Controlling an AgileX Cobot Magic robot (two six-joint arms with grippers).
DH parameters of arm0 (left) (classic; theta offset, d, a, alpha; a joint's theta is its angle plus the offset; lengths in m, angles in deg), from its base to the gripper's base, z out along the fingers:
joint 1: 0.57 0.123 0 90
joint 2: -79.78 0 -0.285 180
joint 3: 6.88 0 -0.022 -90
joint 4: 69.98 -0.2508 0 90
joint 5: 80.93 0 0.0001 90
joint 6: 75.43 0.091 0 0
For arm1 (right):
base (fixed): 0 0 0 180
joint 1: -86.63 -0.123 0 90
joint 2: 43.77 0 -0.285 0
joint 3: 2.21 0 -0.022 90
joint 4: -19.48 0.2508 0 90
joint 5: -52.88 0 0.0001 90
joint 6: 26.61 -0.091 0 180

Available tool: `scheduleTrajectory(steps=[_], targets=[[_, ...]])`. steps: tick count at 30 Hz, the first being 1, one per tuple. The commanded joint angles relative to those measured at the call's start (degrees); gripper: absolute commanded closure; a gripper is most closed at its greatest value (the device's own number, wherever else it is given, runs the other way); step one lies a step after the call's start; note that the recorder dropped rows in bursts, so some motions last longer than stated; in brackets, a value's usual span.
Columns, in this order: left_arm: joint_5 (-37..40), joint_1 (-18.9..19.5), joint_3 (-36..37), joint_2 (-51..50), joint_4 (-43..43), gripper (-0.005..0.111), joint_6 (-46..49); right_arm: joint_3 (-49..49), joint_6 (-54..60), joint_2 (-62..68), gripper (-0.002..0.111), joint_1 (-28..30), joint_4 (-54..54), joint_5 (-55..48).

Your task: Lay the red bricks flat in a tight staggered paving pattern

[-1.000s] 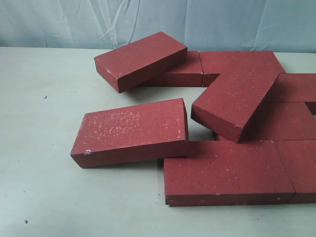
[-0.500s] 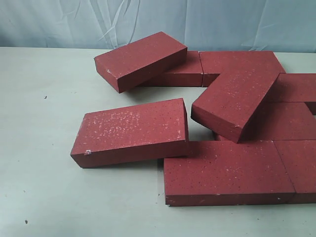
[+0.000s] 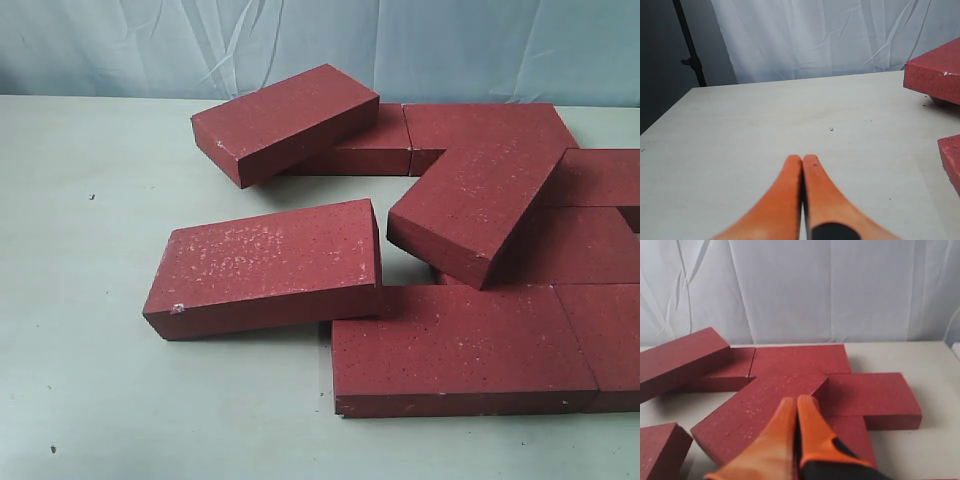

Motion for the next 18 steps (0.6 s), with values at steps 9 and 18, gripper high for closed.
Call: scheduleTrajectory(steps=[9,18], targets=[[-0.77,0.16,0.29,0.31,0.43,0.107,-0.15,-0.35,0.36,8.24,0.109,0.23,4.34,-1.28],[-0.77,0.16,0.29,0.31,0.43,0.107,-0.15,3.33,1.88,12.24,0.109,0.23,4.37,-7.39]])
